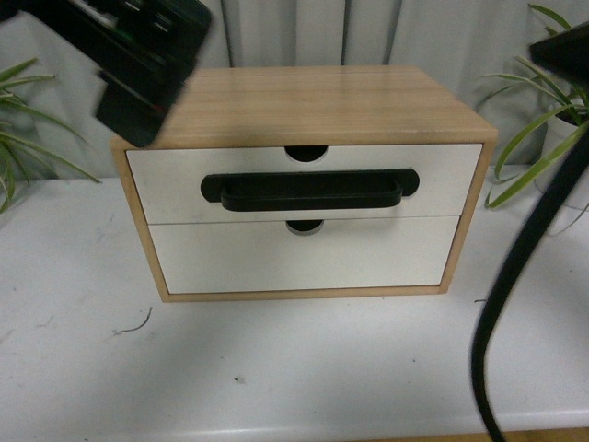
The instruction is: Close drawer sideways
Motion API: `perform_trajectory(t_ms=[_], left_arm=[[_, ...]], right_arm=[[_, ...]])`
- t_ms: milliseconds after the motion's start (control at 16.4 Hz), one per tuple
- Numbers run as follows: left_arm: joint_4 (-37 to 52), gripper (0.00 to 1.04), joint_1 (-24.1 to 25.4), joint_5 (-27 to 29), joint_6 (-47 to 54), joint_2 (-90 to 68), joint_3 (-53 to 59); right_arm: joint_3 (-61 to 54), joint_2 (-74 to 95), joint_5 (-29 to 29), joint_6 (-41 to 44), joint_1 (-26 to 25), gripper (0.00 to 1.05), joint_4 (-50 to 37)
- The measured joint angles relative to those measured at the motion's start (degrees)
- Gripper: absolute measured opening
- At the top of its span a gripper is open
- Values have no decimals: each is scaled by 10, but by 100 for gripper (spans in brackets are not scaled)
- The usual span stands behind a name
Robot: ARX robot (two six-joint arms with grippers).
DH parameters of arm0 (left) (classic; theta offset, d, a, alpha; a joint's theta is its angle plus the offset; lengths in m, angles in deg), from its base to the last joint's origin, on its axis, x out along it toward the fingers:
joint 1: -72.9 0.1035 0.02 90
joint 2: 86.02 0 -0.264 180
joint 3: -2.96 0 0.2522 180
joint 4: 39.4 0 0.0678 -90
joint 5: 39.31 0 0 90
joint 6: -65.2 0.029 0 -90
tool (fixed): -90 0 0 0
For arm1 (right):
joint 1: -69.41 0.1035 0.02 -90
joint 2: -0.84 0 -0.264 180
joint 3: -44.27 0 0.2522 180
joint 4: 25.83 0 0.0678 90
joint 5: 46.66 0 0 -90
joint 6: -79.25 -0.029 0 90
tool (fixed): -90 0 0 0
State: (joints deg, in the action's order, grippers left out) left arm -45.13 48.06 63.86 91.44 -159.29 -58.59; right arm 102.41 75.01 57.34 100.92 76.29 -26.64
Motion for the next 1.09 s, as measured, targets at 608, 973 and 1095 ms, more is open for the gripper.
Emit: perform_trajectory(t_ms=[608, 973, 1095], left_arm=[[-93, 85, 238, -93, -242, 453, 228], [-61, 57, 250, -132, -255, 565, 322], [-53, 31, 247, -132, -259, 582, 360]], right_arm=[[-236, -436, -68, -345, -51, 95, 98], [-276, -539, -139, -249, -72, 64, 118], [-308, -583, -140, -228, -69, 38, 118]])
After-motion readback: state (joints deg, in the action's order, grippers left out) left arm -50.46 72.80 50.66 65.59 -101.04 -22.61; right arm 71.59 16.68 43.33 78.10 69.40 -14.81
